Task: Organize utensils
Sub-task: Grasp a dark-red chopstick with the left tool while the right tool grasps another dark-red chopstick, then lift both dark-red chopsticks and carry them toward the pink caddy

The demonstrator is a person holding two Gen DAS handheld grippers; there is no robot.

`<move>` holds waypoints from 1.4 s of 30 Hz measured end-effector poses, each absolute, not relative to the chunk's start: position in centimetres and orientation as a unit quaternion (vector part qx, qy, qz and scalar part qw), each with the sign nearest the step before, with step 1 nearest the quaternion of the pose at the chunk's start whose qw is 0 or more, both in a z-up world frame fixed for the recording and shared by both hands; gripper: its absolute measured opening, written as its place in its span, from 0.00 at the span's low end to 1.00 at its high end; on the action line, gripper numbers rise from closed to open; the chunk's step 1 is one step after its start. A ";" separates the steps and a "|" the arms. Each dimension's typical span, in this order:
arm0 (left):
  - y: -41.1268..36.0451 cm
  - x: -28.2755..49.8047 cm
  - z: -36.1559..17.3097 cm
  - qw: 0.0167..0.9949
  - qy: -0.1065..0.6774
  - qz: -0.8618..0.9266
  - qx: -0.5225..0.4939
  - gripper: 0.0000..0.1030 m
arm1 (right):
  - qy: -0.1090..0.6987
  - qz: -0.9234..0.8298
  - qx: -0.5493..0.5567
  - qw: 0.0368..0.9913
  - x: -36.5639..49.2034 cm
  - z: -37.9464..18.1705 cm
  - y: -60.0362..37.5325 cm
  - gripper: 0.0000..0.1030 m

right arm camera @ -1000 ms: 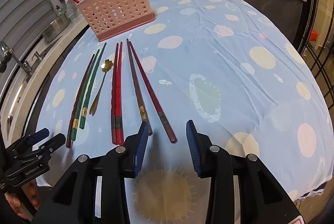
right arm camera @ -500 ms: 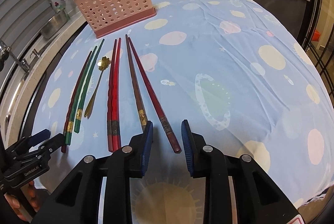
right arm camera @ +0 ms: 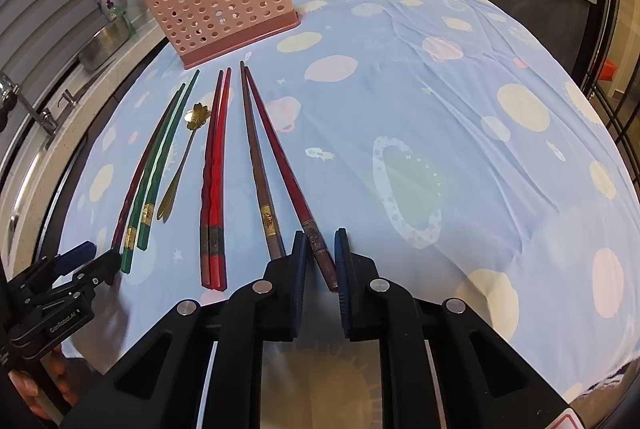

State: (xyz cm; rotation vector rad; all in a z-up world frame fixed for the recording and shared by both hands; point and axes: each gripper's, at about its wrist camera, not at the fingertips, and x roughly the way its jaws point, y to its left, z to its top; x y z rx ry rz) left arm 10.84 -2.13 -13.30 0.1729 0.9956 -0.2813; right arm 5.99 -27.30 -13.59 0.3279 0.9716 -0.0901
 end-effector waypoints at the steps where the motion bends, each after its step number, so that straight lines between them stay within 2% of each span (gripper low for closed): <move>1: -2.0 10.8 -13.3 0.866 0.475 -0.134 0.082 0.52 | 0.465 -0.042 0.158 0.870 5.9 -13.6 -27.3 0.12; 3: -1.8 10.8 -13.2 0.867 0.474 -0.134 0.081 0.50 | 0.464 -0.042 0.158 0.870 5.7 -13.6 -27.3 0.12; 19: 0.9 9.8 -12.9 0.868 0.476 -0.129 0.064 0.10 | 0.467 -0.038 0.138 0.872 3.0 -13.6 -27.0 0.08; 30: 2.9 7.8 -12.0 0.859 0.495 -0.129 0.038 0.07 | 0.458 -0.041 0.155 0.875 -0.3 -12.0 -27.7 0.07; 42: 4.6 6.7 -4.8 0.890 0.436 -0.135 -0.003 0.07 | 0.372 -0.031 0.168 0.913 -2.5 -3.6 -28.3 0.07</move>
